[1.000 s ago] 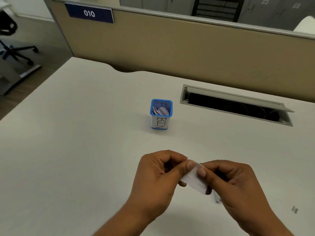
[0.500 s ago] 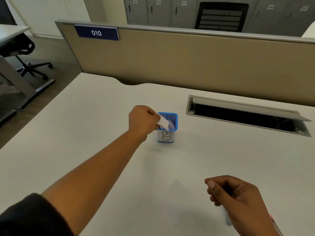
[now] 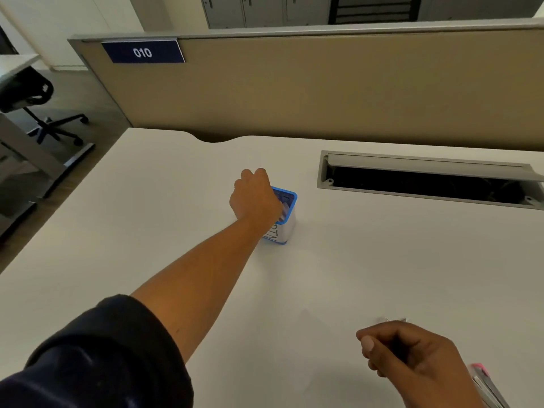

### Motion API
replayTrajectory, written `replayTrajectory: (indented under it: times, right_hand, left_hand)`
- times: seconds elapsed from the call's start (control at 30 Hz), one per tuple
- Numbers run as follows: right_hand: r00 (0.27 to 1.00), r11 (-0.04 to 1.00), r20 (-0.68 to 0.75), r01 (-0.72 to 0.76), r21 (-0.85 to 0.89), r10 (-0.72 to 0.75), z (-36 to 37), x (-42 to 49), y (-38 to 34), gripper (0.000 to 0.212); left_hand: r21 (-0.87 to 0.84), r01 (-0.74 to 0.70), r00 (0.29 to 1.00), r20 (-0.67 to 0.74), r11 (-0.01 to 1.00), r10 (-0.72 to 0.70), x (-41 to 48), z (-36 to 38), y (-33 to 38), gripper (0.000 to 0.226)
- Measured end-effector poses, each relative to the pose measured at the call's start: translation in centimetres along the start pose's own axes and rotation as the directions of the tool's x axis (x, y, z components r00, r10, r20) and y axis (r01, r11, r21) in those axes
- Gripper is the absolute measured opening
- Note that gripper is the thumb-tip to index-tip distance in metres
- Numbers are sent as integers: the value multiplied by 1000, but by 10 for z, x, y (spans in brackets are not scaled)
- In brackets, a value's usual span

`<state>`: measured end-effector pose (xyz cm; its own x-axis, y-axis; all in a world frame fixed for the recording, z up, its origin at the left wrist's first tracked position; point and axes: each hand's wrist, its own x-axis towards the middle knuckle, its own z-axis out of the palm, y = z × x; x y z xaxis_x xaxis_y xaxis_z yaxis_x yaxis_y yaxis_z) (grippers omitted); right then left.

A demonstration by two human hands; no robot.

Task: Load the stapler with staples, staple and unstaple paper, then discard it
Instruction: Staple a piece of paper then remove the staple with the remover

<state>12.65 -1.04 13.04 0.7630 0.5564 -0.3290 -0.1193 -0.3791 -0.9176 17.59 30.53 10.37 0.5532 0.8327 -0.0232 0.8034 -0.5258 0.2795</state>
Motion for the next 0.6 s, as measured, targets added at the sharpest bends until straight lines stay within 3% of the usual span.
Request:
replayTrajectory:
  times: [0.1, 0.2, 0.4, 0.5, 0.6]
  right_hand:
    - [1000, 1000, 8, -6, 12, 6, -1, 3, 5, 29]
    - [1000, 1000, 10, -12, 5, 12, -1, 6, 8, 29]
    - [1000, 999, 13, 2, -41, -1, -5, 8, 16, 29]
    - [1000, 998, 17, 18, -58, -17, -7, 6, 18, 29]
    - [999, 997, 29, 44, -62, -43, -10, 4, 20, 28]
  left_hand:
    - [-15, 78, 992, 99, 997, -76, 2, 3, -4, 70]
    - [-124, 154, 973, 193, 980, -128, 5, 5, -8, 67]
    - [-274, 139, 972, 219, 952, -79, 8, -1, -2, 79]
    - [-370, 125, 989, 114, 921, -89, -3, -10, -1, 85]
    - [-416, -9, 993, -114, 909, -43, -35, -16, -11, 72]
